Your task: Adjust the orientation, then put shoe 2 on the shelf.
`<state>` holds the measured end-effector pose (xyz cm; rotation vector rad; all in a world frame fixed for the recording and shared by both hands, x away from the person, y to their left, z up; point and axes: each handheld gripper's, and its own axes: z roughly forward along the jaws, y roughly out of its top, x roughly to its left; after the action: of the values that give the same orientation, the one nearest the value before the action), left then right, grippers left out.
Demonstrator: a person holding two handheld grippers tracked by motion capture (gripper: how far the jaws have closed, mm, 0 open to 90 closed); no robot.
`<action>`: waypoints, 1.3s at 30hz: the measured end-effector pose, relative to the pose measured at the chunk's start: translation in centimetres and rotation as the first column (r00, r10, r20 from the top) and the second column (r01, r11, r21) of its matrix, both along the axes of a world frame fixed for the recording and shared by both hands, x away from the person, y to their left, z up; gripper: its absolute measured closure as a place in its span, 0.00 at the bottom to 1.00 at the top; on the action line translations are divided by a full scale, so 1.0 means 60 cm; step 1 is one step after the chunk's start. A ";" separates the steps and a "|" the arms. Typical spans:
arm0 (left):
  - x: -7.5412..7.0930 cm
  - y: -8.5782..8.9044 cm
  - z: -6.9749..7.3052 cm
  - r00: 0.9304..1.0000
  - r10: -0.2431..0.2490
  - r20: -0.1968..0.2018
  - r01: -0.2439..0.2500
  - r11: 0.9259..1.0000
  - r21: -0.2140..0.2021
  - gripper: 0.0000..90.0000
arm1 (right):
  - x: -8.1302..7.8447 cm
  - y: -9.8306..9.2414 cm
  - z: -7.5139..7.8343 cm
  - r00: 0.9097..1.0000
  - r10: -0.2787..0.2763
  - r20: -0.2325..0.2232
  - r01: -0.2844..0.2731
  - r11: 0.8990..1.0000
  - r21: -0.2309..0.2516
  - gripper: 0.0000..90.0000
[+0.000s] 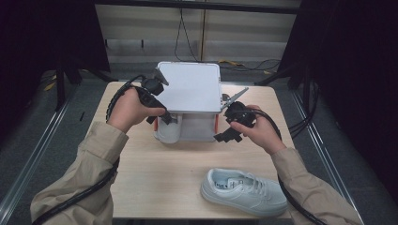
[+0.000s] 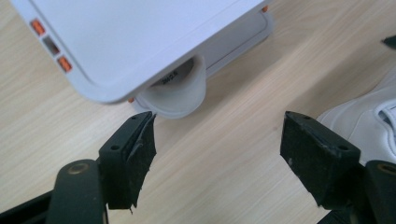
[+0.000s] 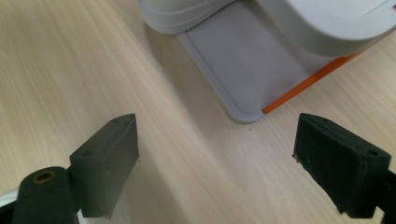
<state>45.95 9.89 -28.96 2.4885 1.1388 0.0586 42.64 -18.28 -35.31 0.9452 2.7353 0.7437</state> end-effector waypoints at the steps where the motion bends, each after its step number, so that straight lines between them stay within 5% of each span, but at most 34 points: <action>1: 0.007 -0.007 0.005 1.000 -0.007 0.013 0.007 1.000 -0.010 0.30 | -0.005 -0.001 -0.004 1.000 0.009 -0.001 -0.009 1.000 -0.004 0.15; 7: 0.034 -0.023 0.008 0.999 -0.005 0.032 0.005 1.000 0.000 0.30 | -0.016 -0.007 -0.016 1.000 0.028 -0.011 -0.028 1.000 -0.009 0.15; 18: 0.092 -0.033 -0.020 0.996 0.041 0.081 -0.039 0.999 -0.023 0.30 | -0.046 -0.038 -0.034 0.998 0.035 -0.053 -0.036 0.999 -0.020 0.15; 29: 0.104 -0.038 -0.046 0.993 0.081 0.085 -0.078 0.996 -0.044 0.29 | -0.087 -0.018 -0.044 0.990 0.101 -0.097 -0.102 0.995 -0.008 0.16; 39: 0.105 -0.048 -0.050 0.991 0.084 0.109 -0.080 0.996 -0.037 0.22 | -0.096 -0.022 -0.076 0.981 0.119 -0.150 -0.130 0.990 -0.062 0.23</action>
<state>52.23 6.98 -31.98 2.3783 1.1858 0.1968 36.87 -19.60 -39.88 0.8517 2.9503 0.6137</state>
